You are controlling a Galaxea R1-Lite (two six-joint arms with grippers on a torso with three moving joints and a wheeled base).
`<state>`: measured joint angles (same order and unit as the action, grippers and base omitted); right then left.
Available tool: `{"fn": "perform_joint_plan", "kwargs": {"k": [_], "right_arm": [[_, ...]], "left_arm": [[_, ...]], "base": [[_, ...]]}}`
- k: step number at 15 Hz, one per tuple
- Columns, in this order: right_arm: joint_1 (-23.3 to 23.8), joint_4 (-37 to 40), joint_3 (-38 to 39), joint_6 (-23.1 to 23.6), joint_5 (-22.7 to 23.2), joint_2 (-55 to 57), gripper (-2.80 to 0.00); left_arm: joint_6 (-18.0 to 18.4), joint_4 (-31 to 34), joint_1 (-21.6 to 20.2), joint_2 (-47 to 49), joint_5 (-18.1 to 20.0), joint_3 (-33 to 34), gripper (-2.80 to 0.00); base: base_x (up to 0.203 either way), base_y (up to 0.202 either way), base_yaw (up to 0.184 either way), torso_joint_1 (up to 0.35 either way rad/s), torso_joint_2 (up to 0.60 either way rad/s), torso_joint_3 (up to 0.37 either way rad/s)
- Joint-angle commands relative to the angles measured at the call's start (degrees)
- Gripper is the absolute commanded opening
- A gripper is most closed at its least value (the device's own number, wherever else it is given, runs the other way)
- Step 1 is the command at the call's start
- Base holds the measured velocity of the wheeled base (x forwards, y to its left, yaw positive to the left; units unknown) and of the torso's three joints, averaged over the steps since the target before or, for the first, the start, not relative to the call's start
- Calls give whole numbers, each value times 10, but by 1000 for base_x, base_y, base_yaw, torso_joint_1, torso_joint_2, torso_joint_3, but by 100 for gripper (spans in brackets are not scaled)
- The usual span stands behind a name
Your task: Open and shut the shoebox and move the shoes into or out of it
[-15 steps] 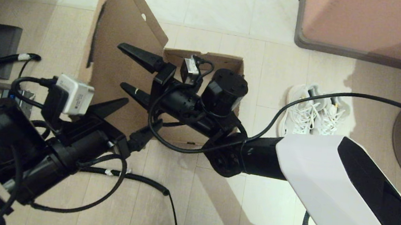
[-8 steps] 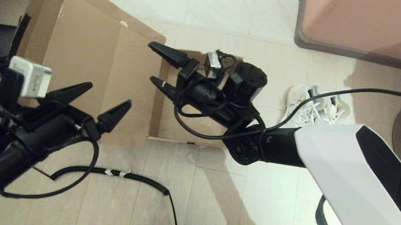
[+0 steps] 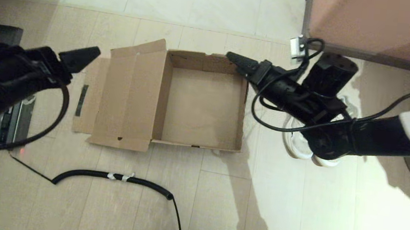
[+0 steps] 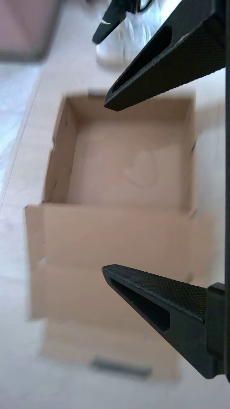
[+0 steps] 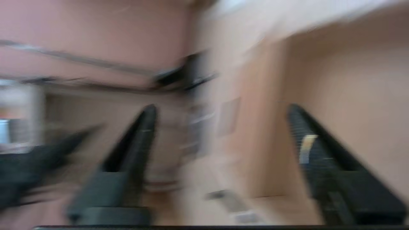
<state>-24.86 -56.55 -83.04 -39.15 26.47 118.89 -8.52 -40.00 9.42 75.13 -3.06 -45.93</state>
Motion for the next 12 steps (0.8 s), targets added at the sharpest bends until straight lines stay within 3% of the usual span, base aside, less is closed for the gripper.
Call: {"fn": "perform_joint_plan", "kwargs": {"k": [1, 2, 5, 6, 10, 12], "right_arm": [[42, -5, 61, 40, -10, -86, -280], [68, -9, 101, 56, -18, -127, -280], [135, -29, 203, 73, -30, -235, -280], [153, -31, 245, 76, -32, -275, -280], [225, -35, 442, 103, -51, -426, -280], [247, -35, 538, 112, -56, -500, -280]], "left_arm": [[-66, 137, 1, -49, 0, -65, 0], [-93, 151, 1, -52, -1, -80, 0], [-93, 150, 1, -61, -21, -70, 0], [-93, 152, -1, -69, -28, -69, -280], [-93, 155, -29, -117, -31, -27, -280], [-93, 155, -36, -161, -32, 39, -280]], "base": [[0, 0, 0, 0, 0, 0], [0, 0, 0, 0, 0, 0], [0, 0, 0, 0, 0, 0], [0, 0, 0, 0, 0, 0], [0, 0, 0, 0, 0, 0], [0, 0, 0, 0, 0, 0]]}}
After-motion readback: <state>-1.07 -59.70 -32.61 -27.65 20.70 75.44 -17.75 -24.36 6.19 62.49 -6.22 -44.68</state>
